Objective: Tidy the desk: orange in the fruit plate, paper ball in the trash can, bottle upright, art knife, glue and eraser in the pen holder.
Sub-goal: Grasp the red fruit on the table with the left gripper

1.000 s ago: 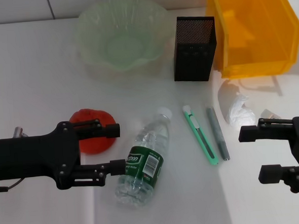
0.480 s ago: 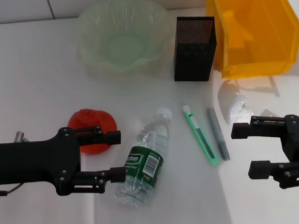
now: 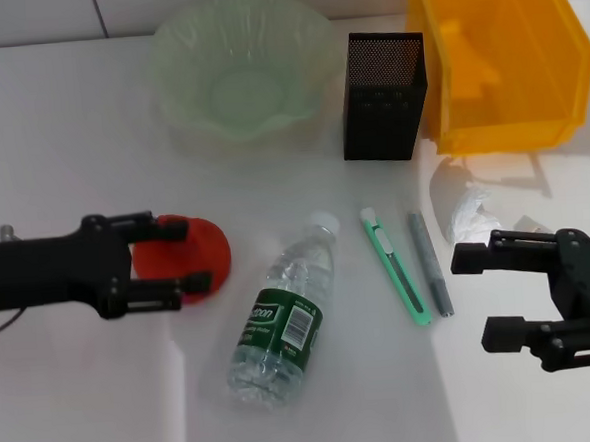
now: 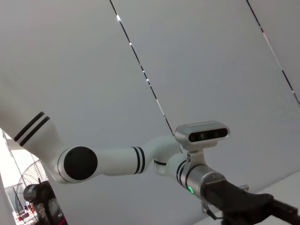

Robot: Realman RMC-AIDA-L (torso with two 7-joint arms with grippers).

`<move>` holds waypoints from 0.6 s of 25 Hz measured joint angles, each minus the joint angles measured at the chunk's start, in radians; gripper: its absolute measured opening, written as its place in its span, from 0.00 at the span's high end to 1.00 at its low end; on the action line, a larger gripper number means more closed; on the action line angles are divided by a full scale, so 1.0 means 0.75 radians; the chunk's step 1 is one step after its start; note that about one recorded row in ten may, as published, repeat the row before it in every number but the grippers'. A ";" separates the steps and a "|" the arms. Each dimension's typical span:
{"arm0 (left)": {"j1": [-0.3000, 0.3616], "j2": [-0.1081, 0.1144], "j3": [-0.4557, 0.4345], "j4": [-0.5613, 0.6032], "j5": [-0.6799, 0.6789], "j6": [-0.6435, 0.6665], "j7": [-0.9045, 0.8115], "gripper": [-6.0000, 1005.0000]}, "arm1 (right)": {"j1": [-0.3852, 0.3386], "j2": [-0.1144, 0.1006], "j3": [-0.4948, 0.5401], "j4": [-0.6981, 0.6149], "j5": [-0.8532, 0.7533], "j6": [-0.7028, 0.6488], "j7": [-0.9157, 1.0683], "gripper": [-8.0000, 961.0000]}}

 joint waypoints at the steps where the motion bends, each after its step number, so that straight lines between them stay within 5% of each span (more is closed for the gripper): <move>1: -0.001 -0.001 -0.007 -0.003 0.003 -0.050 0.000 0.23 | -0.001 0.001 -0.002 0.004 0.000 0.005 -0.002 0.20; 7: 0.012 -0.036 -0.018 -0.012 -0.002 -0.385 -0.001 0.24 | -0.003 0.004 -0.010 0.028 -0.006 0.028 -0.020 0.20; 15: -0.011 -0.051 0.012 -0.034 0.065 -0.444 0.011 0.24 | -0.011 0.005 -0.004 0.031 -0.009 0.038 -0.020 0.21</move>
